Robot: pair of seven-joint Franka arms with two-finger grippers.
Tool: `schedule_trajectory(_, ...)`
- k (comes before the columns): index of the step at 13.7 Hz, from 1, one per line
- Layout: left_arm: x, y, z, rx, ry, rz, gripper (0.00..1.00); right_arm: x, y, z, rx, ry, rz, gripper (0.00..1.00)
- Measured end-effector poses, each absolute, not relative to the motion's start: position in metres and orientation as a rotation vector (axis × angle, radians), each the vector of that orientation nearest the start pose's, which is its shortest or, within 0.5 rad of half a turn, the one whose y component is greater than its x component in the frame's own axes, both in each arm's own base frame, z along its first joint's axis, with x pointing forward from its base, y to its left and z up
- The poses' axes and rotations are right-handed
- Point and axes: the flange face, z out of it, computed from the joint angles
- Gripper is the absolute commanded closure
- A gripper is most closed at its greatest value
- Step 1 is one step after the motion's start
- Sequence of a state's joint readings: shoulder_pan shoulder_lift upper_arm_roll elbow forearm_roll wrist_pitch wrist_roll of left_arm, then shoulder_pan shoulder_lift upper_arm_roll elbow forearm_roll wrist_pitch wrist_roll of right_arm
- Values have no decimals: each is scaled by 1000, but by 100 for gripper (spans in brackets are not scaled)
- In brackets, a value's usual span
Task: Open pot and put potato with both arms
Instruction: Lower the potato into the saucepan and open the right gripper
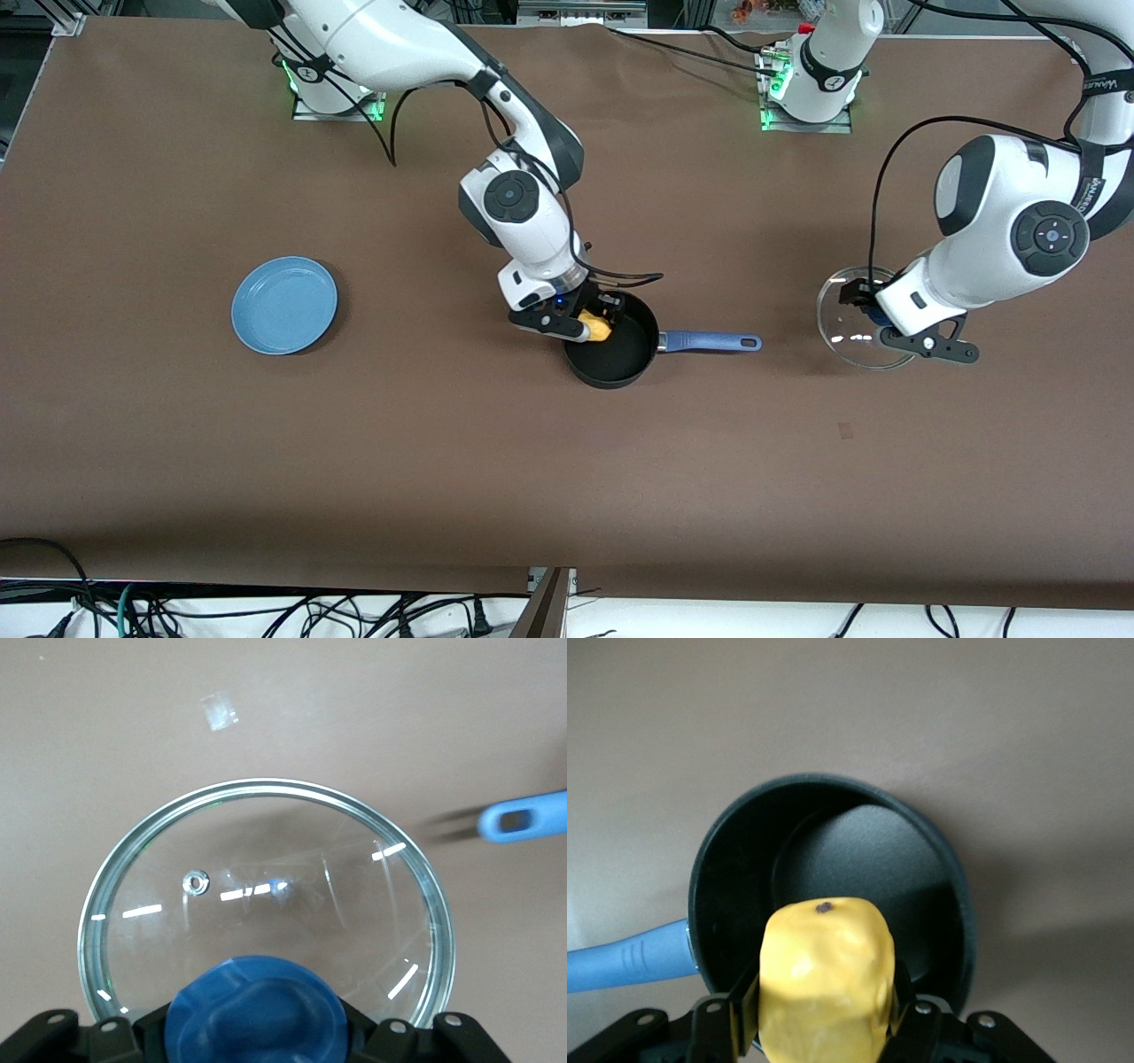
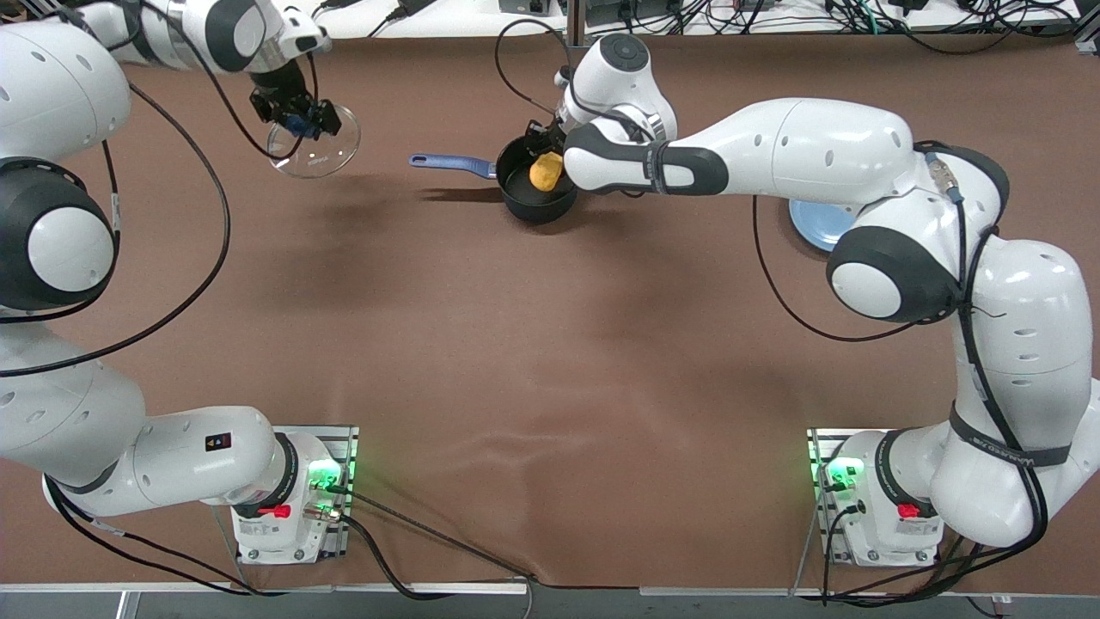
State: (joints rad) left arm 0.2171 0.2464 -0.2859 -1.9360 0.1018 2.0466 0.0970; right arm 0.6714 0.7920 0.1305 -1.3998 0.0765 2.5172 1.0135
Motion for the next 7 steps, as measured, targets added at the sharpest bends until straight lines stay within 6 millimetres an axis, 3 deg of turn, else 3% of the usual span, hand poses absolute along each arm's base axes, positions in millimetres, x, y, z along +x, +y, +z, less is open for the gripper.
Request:
schedule_trajectory(2,578,-18,315,-3113,338,189,100,545,535,262,-2755,439,-130,61)
schedule_trajectory(3,572,-18,297,-3118,340,218,100,545,538,260,-2754,436,-130,54)
schedule_trajectory(4,569,-19,280,-3125,338,247,100,545,539,259,-2754,434,-130,9)
schedule_trajectory(5,569,-19,264,-3135,333,265,100,545,540,258,-2753,433,-130,0)
schedule_trajectory(6,570,-19,247,-3140,335,265,97,546,540,258,-2754,431,-133,0)
schedule_trajectory(7,571,-16,231,-3139,338,260,85,547,539,259,-2755,428,-140,0)
